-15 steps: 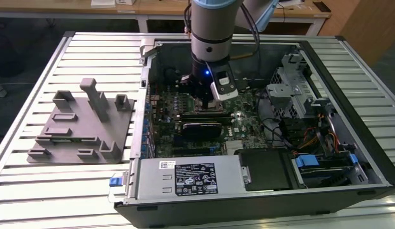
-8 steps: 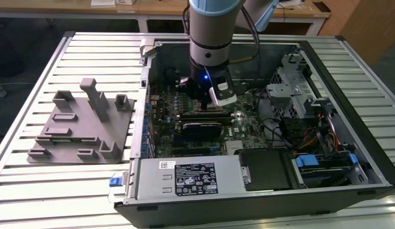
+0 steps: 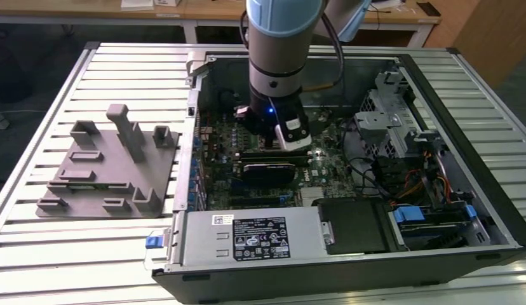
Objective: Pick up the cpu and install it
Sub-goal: 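Install the second cpu locking lever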
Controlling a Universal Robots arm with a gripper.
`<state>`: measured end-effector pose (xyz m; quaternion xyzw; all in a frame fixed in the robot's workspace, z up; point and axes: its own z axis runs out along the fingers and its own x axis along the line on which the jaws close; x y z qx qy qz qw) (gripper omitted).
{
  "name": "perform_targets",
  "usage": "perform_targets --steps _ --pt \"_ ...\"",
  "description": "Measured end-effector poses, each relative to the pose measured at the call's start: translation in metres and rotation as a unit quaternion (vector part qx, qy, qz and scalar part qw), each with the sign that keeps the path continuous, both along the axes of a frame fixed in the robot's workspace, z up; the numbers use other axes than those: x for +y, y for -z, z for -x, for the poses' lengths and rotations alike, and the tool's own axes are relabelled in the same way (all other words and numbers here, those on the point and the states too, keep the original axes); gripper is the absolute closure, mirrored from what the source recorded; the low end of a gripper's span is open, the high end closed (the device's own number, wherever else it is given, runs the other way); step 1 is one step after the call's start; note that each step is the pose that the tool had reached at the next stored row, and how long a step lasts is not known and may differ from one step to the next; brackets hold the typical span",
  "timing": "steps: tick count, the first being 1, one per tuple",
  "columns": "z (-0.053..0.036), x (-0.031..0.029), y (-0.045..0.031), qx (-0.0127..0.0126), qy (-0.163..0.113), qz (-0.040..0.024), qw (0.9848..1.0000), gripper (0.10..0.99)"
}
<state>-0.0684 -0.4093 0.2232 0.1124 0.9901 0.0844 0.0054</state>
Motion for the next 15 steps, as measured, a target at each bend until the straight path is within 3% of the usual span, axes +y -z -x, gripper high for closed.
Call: perform_targets --steps 11,15 --pt "0.0063 -0.0089 0.0059 0.0000 0.000 -0.0307 0.9995 0.980" --pt "0.0085 -0.0115 0.0091 0.0000 0.000 -0.0377 0.9993 0.980"
